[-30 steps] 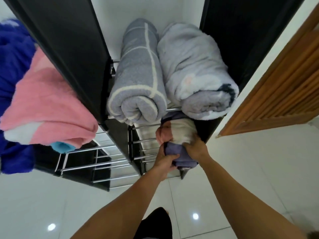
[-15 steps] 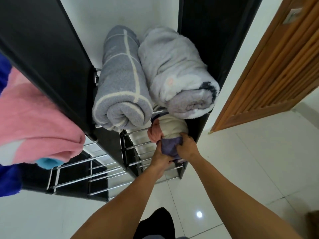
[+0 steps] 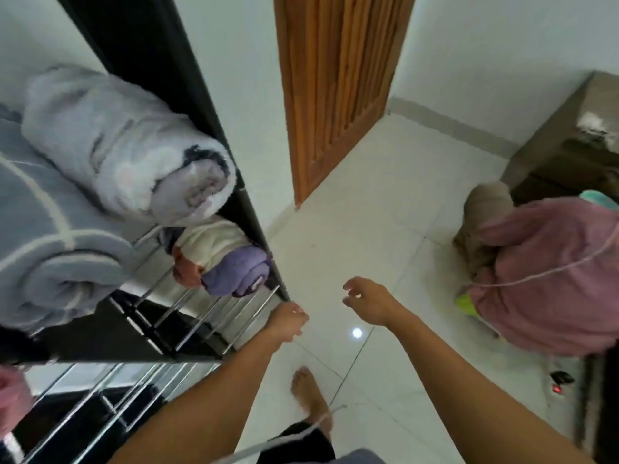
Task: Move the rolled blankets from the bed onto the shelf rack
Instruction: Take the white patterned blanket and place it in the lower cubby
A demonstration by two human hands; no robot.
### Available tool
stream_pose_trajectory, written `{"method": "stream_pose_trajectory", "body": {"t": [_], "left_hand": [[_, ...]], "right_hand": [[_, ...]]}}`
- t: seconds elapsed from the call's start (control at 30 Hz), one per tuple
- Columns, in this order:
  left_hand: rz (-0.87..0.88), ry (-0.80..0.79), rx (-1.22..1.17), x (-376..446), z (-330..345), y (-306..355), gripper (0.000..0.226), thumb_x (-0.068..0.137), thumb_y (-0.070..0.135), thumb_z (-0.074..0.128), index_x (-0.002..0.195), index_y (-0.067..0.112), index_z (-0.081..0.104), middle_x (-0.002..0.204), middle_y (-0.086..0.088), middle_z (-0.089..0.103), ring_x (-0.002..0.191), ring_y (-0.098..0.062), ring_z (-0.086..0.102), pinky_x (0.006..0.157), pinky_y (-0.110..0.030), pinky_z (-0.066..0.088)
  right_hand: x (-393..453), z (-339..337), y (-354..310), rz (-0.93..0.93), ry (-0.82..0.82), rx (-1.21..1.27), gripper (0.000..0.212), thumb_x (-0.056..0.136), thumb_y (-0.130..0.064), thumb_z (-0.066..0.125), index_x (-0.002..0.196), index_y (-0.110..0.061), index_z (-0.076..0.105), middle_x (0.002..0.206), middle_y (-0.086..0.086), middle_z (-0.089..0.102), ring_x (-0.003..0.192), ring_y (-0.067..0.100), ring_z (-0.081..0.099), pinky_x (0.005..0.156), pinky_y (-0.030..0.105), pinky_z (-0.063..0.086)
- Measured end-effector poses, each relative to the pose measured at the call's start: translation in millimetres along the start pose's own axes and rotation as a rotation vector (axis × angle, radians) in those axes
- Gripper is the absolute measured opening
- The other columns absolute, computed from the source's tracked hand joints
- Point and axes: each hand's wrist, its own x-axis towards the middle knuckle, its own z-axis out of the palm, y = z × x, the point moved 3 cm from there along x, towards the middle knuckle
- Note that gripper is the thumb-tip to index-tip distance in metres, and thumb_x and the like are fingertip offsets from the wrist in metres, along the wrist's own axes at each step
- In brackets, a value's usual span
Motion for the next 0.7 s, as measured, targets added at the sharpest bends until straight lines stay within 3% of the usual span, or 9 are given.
{"method": "stream_pose_trajectory", "body": {"t": [0.1,0.23,0.33,0.53,0.7], "left_hand": [[0.134,-0.092,0.199,-12.3,64.8,33.8,0.016,0.083,0.009,0.055,0.074,0.022,0.052,0.074,-0.002,0.058,0.056,-0.014,0.056,0.048,-0.019,0.036],[0.373,-0.314,0.436,-66.3,184.9,79.2,0.013,0.085,0.012,0.057,0.077,0.022,0.055,0.084,-0.007,0.061,0.061,-0.015,0.057,0.050,-0.021,0.037],[0.528,-0.475,0.602,-132.0,290.2,85.3,0.003,0.086,0.015,0.056,0.085,0.018,0.056,0.077,-0.002,0.057,0.060,-0.014,0.055,0.050,-0.022,0.035],[0.735,-0.826,0.916,-278.3,490.0,32.0,0.017,0.092,0.012,0.053,0.078,0.021,0.051,0.071,0.000,0.053,0.052,-0.010,0.052,0.046,-0.020,0.034],[0.839,-1.140,1.242,-388.8,599.4,-44.3,0.003,0.094,0.019,0.053,0.092,0.018,0.051,0.074,0.004,0.055,0.057,-0.009,0.055,0.048,-0.019,0.038]], "right_hand": [[-70.4,-24.9,86.5,0.124,0.156,0.122,0.035,0.092,-0.026,0.054,0.125,-0.016,0.055,0.123,0.006,0.061,0.115,0.022,0.056,0.084,0.021,0.036],[-187.5,-38.5,202.0,0.291,0.399,0.337,0.028,0.089,-0.023,0.057,0.116,-0.014,0.060,0.102,0.004,0.064,0.094,0.019,0.060,0.067,0.021,0.044],[-296.0,-31.5,276.9,0.377,0.612,0.567,0.023,0.089,-0.022,0.057,0.111,-0.013,0.059,0.098,0.007,0.066,0.092,0.021,0.064,0.074,0.028,0.048],[-501.7,33.7,380.9,0.494,0.802,0.987,0.005,0.091,-0.017,0.056,0.096,-0.018,0.057,0.084,0.002,0.058,0.070,0.010,0.056,0.057,0.021,0.040],[-614.6,70.5,436.2,0.617,1.230,1.227,0.013,0.091,-0.017,0.055,0.102,-0.013,0.061,0.092,0.005,0.065,0.077,0.014,0.062,0.065,0.022,0.048]]}}
